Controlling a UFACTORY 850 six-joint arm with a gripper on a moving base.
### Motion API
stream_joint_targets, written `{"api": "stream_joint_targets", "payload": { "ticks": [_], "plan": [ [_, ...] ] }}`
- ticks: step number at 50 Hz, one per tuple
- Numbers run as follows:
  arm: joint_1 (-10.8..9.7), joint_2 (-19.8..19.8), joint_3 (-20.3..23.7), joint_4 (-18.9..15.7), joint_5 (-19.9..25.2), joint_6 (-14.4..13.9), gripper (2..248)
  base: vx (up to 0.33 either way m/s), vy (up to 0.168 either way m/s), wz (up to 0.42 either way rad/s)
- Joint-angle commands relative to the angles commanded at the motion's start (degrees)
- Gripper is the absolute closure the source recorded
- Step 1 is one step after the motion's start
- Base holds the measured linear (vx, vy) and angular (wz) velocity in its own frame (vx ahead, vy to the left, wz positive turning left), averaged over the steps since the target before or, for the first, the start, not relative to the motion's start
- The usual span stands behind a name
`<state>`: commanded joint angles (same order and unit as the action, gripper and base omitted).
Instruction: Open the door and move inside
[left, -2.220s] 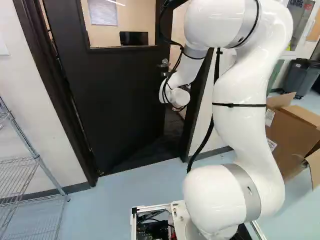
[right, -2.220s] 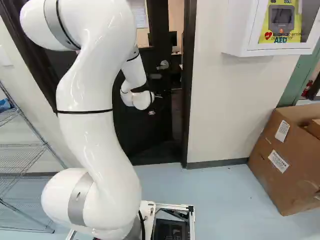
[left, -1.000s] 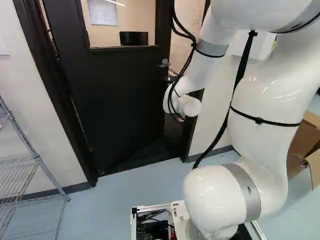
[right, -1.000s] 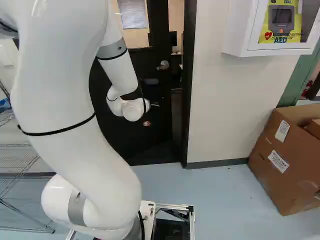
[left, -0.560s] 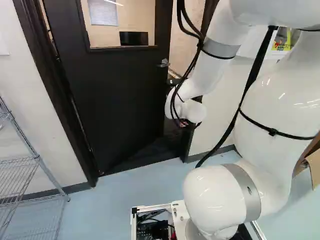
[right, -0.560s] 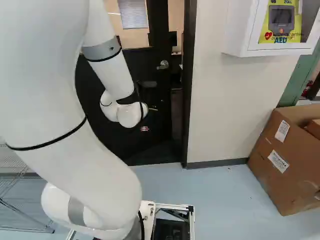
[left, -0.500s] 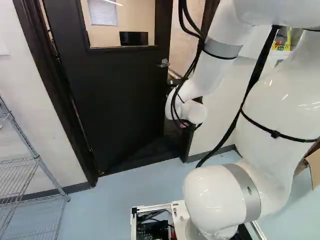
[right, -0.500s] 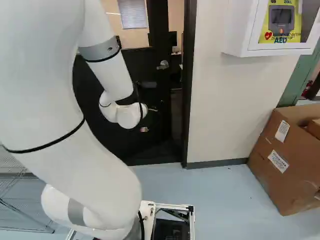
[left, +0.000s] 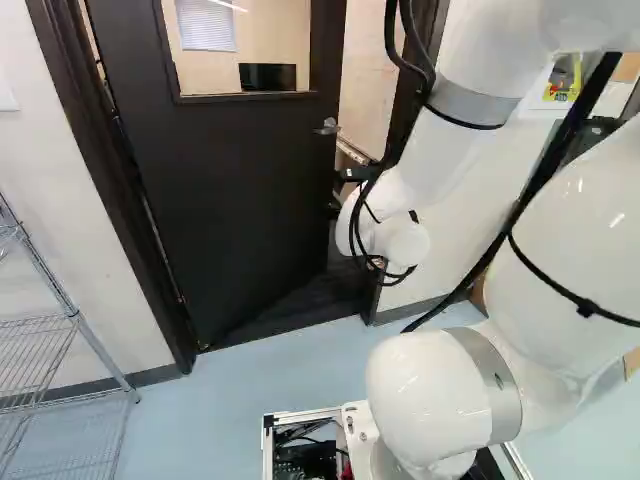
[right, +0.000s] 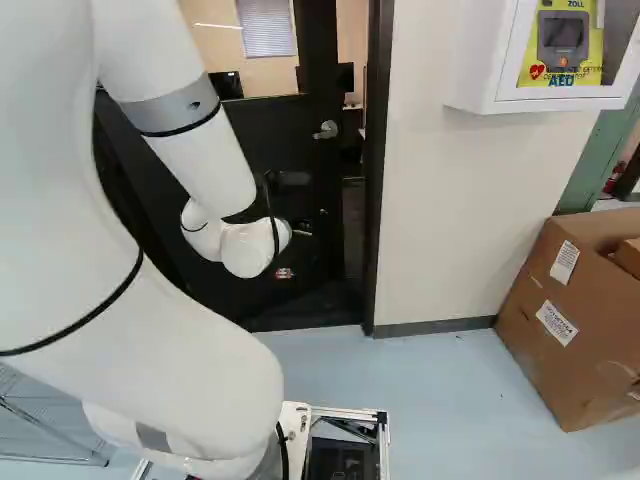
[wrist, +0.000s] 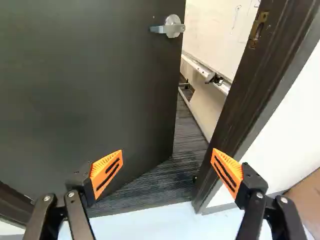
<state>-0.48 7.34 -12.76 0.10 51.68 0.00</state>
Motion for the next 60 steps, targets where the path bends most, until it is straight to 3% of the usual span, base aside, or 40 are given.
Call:
{"api": "stream_joint_targets", "payload": {
  "ticks": [60],
  "plan": [
    [-0.08,1.34,1.25,0.0,0.0,0.0,3,0.002,0.005,0.037]
  ]
}}
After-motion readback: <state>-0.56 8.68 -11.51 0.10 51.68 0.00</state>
